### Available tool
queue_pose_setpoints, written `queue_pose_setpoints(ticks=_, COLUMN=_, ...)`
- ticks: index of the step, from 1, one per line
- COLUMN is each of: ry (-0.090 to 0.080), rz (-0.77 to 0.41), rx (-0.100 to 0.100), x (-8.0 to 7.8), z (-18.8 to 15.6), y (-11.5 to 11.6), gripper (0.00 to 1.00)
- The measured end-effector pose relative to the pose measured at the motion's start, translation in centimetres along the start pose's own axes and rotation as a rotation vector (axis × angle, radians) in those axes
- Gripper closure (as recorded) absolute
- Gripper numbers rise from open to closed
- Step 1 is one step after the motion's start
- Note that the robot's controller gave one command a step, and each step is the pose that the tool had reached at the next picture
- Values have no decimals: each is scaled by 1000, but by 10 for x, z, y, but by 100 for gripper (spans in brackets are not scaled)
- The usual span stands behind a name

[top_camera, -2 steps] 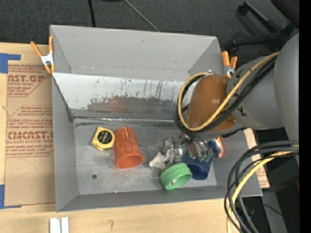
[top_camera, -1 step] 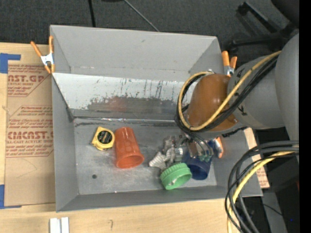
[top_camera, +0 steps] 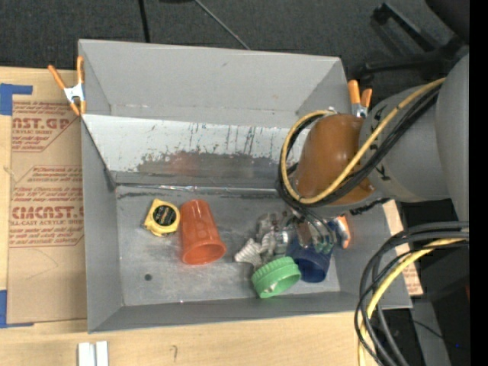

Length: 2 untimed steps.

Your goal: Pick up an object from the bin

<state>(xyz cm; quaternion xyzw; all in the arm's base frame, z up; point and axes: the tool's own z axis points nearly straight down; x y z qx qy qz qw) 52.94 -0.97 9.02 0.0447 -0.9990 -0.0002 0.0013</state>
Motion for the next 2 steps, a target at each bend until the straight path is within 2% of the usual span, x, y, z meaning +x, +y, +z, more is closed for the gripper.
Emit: queue_pose_setpoints(ticks=2, ry=4, rz=0, rx=-1, x=1, z=-38, y=0, gripper=100)
